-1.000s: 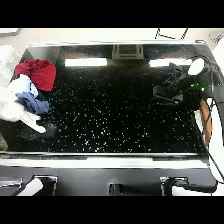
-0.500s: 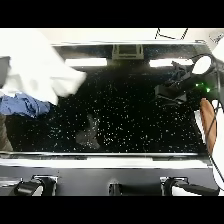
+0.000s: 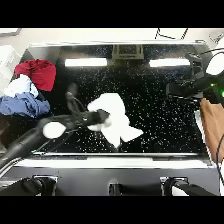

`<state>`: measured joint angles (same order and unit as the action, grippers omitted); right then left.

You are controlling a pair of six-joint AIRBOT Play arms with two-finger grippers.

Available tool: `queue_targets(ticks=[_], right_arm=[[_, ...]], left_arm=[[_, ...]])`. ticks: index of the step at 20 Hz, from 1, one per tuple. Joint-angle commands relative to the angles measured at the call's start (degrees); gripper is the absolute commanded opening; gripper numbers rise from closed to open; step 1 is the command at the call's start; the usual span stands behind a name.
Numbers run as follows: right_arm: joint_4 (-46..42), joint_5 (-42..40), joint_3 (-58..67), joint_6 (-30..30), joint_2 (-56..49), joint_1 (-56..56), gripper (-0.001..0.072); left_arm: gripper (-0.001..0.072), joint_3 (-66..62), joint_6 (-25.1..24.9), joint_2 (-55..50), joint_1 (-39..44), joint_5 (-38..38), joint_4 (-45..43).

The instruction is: Fold the clothes and pants, and hang the long-sleeved shirts on hangers.

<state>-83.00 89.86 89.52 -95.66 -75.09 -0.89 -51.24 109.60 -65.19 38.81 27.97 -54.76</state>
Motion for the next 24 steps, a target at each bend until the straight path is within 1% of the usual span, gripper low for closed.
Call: queue_targets(ticks=[1, 3, 4, 6, 7, 8, 9, 10, 12, 15, 16, 18, 21, 23, 24], right_arm=[[-1.09, 0.09, 0.02, -0.07, 0.37, 0.02, 0.0667], [-1.09, -0.46, -0.81, 0.61, 0.26, 0.02, 0.0668], [-1.07, -0.81, -2.14, 1.53, 0.13, 0.02, 0.067], [-0.85, -2.01, -6.8, 1.92, -0.33, 0.02, 0.0676], [-0.02, -2.69, -9.92, 2.08, -0.59, 0.02, 0.0677], [1.29, -3.63, -13.81, 2.36, -0.79, 0.02, 0.0678], [3.1, -4.92, -17.53, 3.34, -0.87, 0.02, 0.0687], [5.33, -6.32, -21.38, 3.91, -0.94, 0.02, 0.0687], [10.47, -9.7, -27.78, 4.98, -0.92, 0.02, 0.0688], [15.58, -13.97, -33.73, 6.01, -0.94, 0.02, 0.0695], [16.15, -14.8, -34.58, 6.01, -0.94, 0.02, 0.0695], [16.52, -15.45, -35.36, 5.97, -0.94, 0.02, 0.0695], [16.57, -15.45, -35.43, 5.95, -1.42, 0.02, 0.0695], [16.68, -15.67, -35.56, 5.92, -2.12, -0.04, 0.0695], [17.16, -15.72, -35.56, 5.95, -2.69, -0.02, 0.0695]], left_arm=[[0.0703, 0.26, 3.26, -9.97, -0.76, 7.54, 3.56], [0.0711, -2.29, -7.02, -8.35, -7.98, 15.06, 3.5], [0.071, -3.89, -10.47, -7.15, -12.37, 19.15, 3.26], [0.071, -6.78, -15.58, -4.96, -22.45, 27.43, 3.15], [0.071, -7.15, -17.22, -4.39, -26.67, 30.93, 3.17], [0.071, -6.99, -18.73, -4.28, -30.21, 34.84, 3.13], [0.071, -6.34, -21.31, -4.7, -33.18, 38.88, 3.15], [0.0709, -4.79, -22.82, -4.94, -34.93, 41.31, 3.15], [0.0709, 0.42, -23.82, -5.05, -35.3, 40.72, 3.76], [0.0708, 9.09, -26.86, -5.79, -31.32, 33.53, 11.43], [0.0708, 11.3, -28.15, -6.36, -29.29, 30.49, 14.56], [0.0707, 12.98, -29.88, -8.46, -25.29, 26.71, 19.21], [0.0707, 12.9, -32.46, -11.74, -20.15, 23.56, 25.62], [0.0701, 12.9, -32.52, -12.76, -17.77, 20.96, 27.43], [0.0618, 12.9, -32.48, -12.94, -16.85, 19.74, 27.56]])
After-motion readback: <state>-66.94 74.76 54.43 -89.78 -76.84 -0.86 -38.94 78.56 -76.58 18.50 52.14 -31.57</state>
